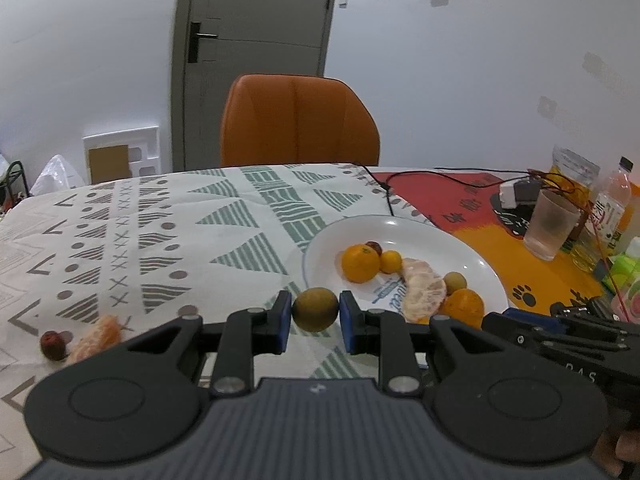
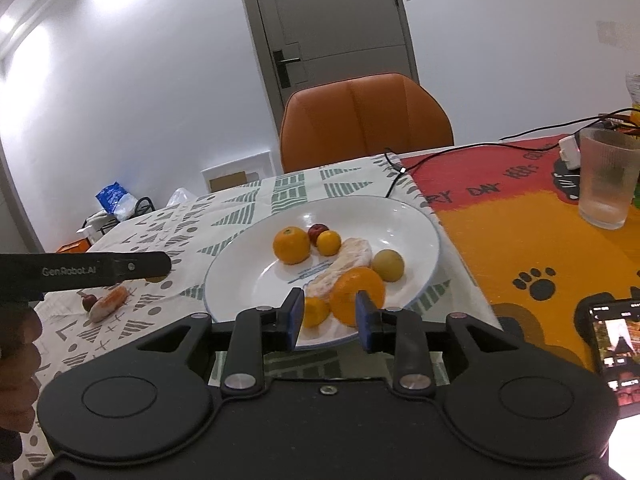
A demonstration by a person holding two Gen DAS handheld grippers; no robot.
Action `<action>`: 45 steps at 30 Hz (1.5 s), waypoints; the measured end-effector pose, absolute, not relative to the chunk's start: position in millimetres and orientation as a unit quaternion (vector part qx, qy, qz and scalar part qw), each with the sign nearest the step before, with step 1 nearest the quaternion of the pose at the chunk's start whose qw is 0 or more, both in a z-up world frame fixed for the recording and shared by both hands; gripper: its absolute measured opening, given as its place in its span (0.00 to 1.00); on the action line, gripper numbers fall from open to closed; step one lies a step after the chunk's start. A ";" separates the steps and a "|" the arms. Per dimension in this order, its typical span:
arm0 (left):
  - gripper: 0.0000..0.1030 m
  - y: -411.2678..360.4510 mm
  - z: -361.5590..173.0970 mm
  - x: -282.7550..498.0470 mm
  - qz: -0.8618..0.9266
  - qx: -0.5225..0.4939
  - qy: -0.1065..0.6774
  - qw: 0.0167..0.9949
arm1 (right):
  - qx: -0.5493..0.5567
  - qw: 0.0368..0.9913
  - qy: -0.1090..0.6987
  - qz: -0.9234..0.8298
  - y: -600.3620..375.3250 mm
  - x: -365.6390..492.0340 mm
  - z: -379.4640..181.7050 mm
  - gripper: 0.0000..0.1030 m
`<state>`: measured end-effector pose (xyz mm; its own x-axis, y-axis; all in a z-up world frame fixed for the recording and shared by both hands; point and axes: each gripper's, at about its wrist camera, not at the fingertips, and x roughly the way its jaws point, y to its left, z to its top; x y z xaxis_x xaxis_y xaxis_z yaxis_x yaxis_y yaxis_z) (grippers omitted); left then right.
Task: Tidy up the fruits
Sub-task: 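Carry the lemon onto the plate and open the right tool while the left tool carries the brown fruit there, then open the left tool over the plate, then move both tools back to the remaining fruit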
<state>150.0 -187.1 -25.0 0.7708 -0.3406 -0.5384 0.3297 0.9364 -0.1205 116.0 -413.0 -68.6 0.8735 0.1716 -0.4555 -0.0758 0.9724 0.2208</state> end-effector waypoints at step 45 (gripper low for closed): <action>0.69 -125.9 -30.5 158.0 -0.094 -0.003 0.297 0.950 | 0.085 0.957 0.246 0.126 -360.6 133.9 -63.2 0.44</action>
<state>158.0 -125.9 -30.5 0.8063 -0.1800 -0.5635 0.1764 0.9824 -0.0614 133.9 -360.6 -63.2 0.8473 0.2836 -0.4490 -0.1996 0.9535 0.2256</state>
